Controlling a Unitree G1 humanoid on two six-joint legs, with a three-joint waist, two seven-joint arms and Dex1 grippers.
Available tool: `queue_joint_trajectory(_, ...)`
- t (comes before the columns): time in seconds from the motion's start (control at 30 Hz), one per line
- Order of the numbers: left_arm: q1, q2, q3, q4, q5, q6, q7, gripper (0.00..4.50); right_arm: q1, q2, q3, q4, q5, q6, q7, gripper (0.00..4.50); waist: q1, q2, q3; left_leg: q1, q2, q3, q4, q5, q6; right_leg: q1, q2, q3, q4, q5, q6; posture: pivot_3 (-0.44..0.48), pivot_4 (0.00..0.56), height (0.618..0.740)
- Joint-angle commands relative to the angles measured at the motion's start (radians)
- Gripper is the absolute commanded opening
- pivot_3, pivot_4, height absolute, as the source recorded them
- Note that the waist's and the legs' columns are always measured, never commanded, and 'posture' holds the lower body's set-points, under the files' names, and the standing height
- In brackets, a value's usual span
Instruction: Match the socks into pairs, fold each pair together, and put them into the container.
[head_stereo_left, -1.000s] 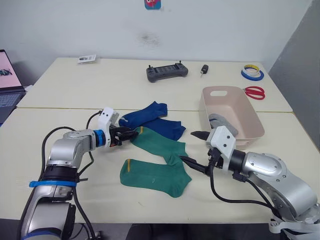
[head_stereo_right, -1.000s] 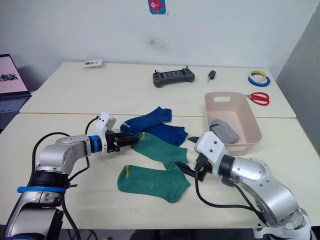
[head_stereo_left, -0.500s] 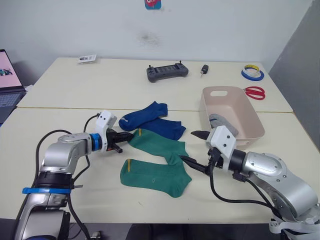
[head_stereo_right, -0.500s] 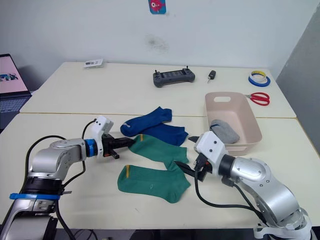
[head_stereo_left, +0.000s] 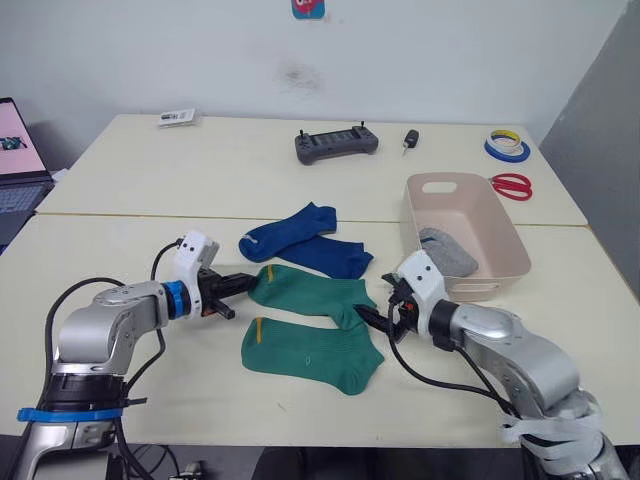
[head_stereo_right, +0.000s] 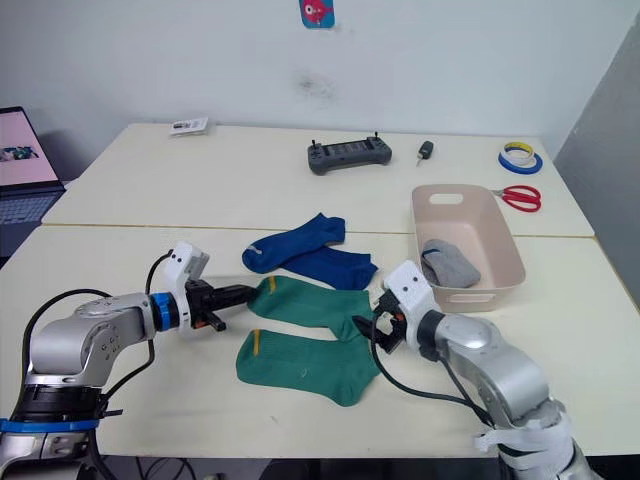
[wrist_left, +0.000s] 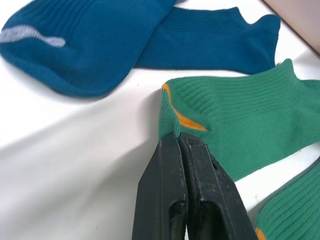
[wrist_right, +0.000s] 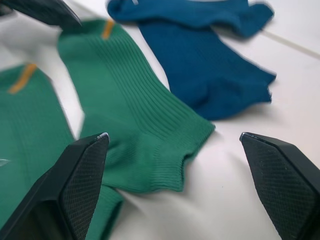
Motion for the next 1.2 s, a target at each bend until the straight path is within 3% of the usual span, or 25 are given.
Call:
queue_joint_trajectory(0.03, 0.006, -0.004, 0.021, -0.03, -0.014, -0.011, 0.011, 0.03, -0.003, 0.028, 0.007, 0.027, -0.025, -0.022, -0.028, 4.5, 0.0, 0.0, 0.0, 0.0, 0.0, 0.0, 0.0, 0.0, 0.0, 0.0, 0.0, 0.0, 0.0, 0.0, 0.0, 0.0, 0.15, 0.74)
queue_joint_trajectory(0.1, 0.008, -0.006, 0.02, -0.031, -0.015, -0.013, 0.015, 0.03, 0.001, 0.041, 0.013, 0.049, -0.04, -0.032, -0.035, 4.5, 0.0, 0.0, 0.0, 0.0, 0.0, 0.0, 0.0, 0.0, 0.0, 0.0, 0.0, 0.0, 0.0, 0.0, 0.0, 0.0, 0.15, 0.74)
queue_joint_trajectory(0.2, 0.009, -0.009, 0.021, -0.032, -0.016, -0.015, 0.019, 0.0, 0.007, 0.05, 0.02, 0.06, -0.04, -0.03, -0.03, 3.92, 0.0, 0.0, 0.0, 0.0, 0.0, 0.0, 0.0, 0.0, 0.0, 0.0, 0.0, 0.0, 0.0, 0.0, 0.0, 0.0, 0.15, 0.74)
queue_joint_trajectory(0.57, 0.018, -0.007, 0.033, -0.03, -0.019, -0.025, 0.02, 0.0, 0.01, 0.018, 0.07, 0.064, -0.07, -0.071, 0.013, 0.02, 0.0, 0.0, 0.0, 0.0, 0.0, 0.0, 0.0, 0.0, 0.0, 0.0, 0.0, 0.0, 0.0, 0.0, 0.0, 0.0, 0.15, 0.74)
queue_joint_trajectory(0.87, 0.008, 0.012, 0.1, -0.083, -0.096, -0.02, -0.022, 0.0, -0.005, 0.01, 0.004, -0.037, -0.027, -0.103, 0.058, 0.02, 0.0, 0.0, 0.0, 0.0, 0.0, 0.0, 0.0, 0.0, 0.0, 0.0, 0.0, 0.0, 0.0, 0.0, 0.0, 0.0, 0.15, 0.74)
queue_joint_trajectory(1.2, 0.067, 0.168, 0.253, -0.201, -0.379, 0.259, -0.117, 0.0, 0.108, -0.079, -0.244, -0.354, 0.29, 0.028, 0.157, 0.02, -0.001, 0.0, 0.0, 0.0, 0.0, 0.0, 0.0, 0.0, 0.0, 0.0, 0.0, 0.0, 0.0, 0.0, 0.0, 0.0, 0.15, 0.74)
